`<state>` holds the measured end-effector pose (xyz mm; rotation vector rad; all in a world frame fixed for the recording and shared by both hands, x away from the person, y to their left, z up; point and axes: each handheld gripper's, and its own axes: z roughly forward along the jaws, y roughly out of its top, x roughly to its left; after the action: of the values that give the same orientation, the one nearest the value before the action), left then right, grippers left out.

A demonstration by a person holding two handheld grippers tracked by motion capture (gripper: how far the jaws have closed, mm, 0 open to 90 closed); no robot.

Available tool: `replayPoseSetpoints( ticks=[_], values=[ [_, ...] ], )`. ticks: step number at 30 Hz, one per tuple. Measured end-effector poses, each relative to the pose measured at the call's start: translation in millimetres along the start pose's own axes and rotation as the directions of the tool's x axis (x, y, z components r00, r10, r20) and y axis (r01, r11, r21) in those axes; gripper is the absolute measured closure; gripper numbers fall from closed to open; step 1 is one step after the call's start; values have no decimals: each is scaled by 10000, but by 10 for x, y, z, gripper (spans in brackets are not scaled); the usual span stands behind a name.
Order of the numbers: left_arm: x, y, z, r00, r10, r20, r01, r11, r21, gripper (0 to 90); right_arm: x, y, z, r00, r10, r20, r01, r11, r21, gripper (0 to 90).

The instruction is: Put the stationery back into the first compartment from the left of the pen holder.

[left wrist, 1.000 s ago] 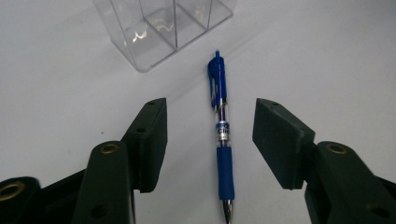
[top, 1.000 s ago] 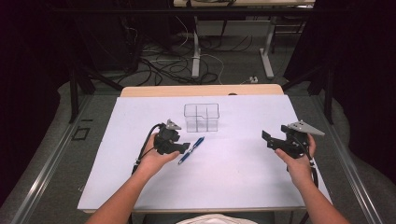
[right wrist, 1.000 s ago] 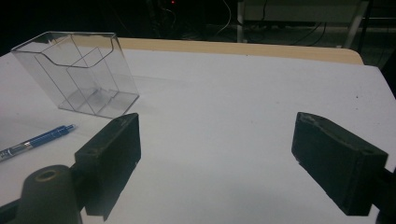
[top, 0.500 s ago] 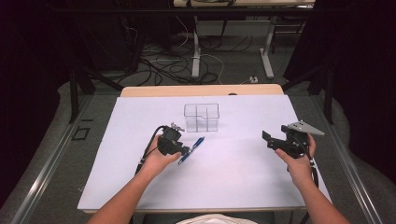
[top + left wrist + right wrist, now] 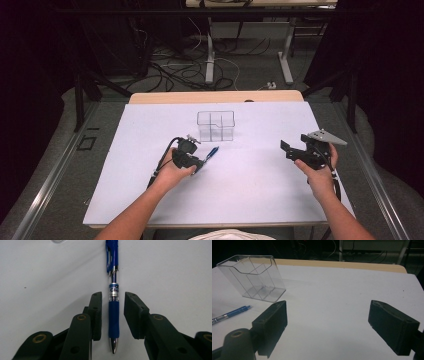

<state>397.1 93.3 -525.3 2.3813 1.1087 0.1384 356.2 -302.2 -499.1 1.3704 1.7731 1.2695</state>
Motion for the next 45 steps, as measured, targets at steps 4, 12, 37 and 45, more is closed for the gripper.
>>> replayPoseSetpoints(
  ticks=[4,12,37,45],
  values=[
    [-10,-3,32,9999,103,-65,-102,9998,158,710,1,0,0,10000,-16,-14,16,10000,1,155],
    [-51,-2,98,9998,199,-61,-195,9982,563,743,1,-2,4,10000,-24,-27,24,10000,-4,155],
    [-45,13,113,9992,392,-122,-382,9964,751,794,3,-5,4,9999,-62,-93,63,9999,98,155],
    [-64,36,83,9990,449,75,-453,9962,747,796,9,-7,6,9997,74,-220,-68,9997,241,155]
  ],
)
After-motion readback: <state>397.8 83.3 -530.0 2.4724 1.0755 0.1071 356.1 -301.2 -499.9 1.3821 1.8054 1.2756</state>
